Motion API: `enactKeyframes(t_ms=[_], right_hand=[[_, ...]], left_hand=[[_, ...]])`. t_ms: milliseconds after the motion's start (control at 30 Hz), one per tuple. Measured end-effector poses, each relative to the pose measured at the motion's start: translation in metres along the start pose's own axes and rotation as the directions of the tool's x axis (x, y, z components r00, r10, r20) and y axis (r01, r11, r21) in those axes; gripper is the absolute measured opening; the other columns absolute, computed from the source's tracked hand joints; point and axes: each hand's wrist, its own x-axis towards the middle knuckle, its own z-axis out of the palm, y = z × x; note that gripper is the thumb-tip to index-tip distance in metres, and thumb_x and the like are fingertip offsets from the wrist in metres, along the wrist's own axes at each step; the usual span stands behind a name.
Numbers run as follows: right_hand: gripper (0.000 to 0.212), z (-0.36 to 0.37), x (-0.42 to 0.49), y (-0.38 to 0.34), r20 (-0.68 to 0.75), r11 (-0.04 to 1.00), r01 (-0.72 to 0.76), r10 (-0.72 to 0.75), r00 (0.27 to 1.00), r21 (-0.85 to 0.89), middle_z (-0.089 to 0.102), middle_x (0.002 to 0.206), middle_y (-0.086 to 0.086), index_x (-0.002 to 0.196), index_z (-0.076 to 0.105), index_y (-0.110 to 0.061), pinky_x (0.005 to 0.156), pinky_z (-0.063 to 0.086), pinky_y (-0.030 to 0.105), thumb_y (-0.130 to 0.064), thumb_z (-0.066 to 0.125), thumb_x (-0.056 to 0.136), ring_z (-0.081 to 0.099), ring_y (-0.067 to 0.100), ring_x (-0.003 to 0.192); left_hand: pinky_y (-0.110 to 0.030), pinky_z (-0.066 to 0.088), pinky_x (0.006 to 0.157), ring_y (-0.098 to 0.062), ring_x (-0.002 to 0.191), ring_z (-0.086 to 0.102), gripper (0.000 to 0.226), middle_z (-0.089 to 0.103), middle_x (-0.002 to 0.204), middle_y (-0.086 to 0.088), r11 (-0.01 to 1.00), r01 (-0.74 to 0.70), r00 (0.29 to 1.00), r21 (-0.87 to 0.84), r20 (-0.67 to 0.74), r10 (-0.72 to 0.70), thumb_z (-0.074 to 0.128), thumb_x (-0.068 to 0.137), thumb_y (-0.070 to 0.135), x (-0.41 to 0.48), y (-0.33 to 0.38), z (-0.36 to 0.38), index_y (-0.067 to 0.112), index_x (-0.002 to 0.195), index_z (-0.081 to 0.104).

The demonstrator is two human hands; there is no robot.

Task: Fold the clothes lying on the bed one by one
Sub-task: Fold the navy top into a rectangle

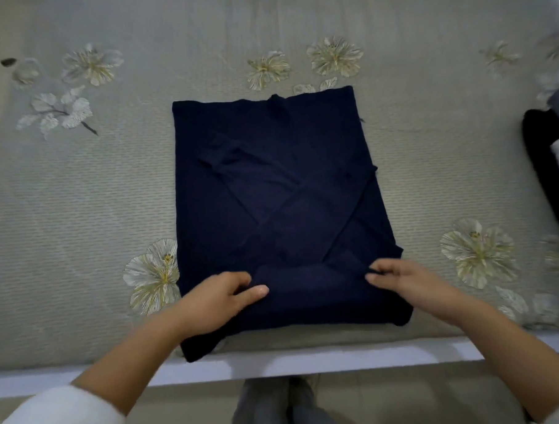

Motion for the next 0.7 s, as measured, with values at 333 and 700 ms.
enactKeyframes(t_ms=[333,700], right_hand=[[0.014,-0.043,0.109,-0.098,-0.191,0.949,0.272,-0.299,0.935,-0.158,0.072,0.088,-0.001,0.096,0.071,-0.008,0.070,0.048,0.007,-0.011,0.058,0.094,0.064,-0.003,0.077],[0.010,-0.088,0.228,-0.189,-0.265,0.872,0.353,-0.448,0.854,-0.338,0.070,0.083,-0.002,0.093,0.070,-0.015,0.067,0.050,0.013,-0.018,0.060,0.093,0.062,-0.003,0.068]], left_hand=[[-0.022,0.054,0.072,-0.006,0.076,0.068,0.013,0.073,0.083,0.006,0.988,0.041,0.995,-0.151,-0.087,-0.055,0.066,0.088,0.030,0.077,-0.013,-0.125,0.017,0.089,0.071],[-0.031,0.048,0.065,-0.014,0.068,0.061,0.024,0.067,0.073,0.001,0.993,-0.031,0.851,-0.113,-0.524,-0.033,0.067,0.084,0.038,0.161,-0.012,-0.212,0.015,0.080,0.063]])
